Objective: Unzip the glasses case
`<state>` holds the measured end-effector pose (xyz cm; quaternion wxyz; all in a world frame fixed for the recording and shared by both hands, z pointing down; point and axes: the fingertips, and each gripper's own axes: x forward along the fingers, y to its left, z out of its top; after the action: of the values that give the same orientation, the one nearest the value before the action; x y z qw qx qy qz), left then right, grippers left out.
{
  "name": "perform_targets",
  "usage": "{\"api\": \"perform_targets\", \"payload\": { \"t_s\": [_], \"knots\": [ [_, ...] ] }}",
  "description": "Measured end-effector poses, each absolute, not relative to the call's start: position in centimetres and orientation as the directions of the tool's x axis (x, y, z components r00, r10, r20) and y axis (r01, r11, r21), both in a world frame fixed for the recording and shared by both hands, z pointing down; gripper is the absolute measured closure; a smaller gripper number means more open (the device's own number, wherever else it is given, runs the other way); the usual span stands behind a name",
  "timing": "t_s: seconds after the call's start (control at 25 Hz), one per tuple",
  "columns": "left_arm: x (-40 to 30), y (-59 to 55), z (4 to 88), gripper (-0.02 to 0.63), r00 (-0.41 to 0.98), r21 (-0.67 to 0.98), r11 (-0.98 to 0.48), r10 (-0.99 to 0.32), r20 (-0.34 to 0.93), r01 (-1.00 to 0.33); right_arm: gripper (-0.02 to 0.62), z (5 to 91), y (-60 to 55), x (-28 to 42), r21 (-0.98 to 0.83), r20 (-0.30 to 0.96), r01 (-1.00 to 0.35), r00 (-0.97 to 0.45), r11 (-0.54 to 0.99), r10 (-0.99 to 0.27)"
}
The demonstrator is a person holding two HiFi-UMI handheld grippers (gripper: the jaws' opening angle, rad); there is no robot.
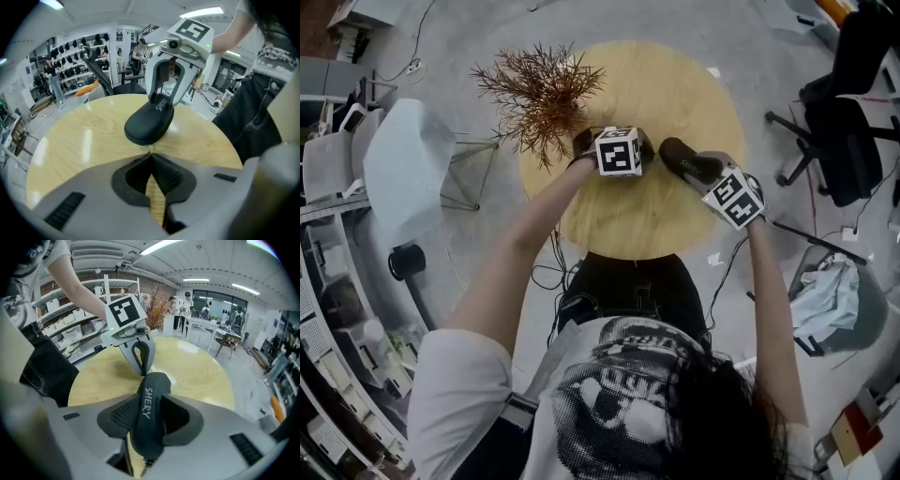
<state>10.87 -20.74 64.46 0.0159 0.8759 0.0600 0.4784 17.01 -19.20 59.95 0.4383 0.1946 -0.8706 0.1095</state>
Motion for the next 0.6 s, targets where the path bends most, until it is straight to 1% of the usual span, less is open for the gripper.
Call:
{"api": "perform_targets", "payload": {
  "t_s": [0.2, 0.32, 0.44, 0.6],
  "knots": [
    [11.5, -19.0, 64.4, 0.594, 0.545, 0.077, -0.996, 0.090, 0.833, 0.048, 0.443, 60.0, -19.2, 17.0, -0.020, 0.805, -0.439, -0.540, 0.898, -0.245],
    [12.4, -17.9, 64.2, 0.594, 0.562, 0.071, -0.997, 0.057, 0.825, -0.003, 0.444, 59.8, -19.2, 17.0, -0.037, 0.803, -0.442, -0.547, 0.896, -0.237],
    [13.3, -17.2, 64.1, 0.594, 0.581, 0.070, -0.995, 0.015, 0.814, -0.072, 0.446, 59.7, -19.4, 17.2, -0.070, 0.803, -0.439, -0.558, 0.896, -0.210],
    [13.7, -17.0, 64.1, 0.594, 0.601, 0.087, -0.976, -0.052, 0.798, -0.201, 0.451, 59.7, -19.7, 17.3, -0.148, 0.802, -0.438, -0.578, 0.887, -0.152]
  ]
}}
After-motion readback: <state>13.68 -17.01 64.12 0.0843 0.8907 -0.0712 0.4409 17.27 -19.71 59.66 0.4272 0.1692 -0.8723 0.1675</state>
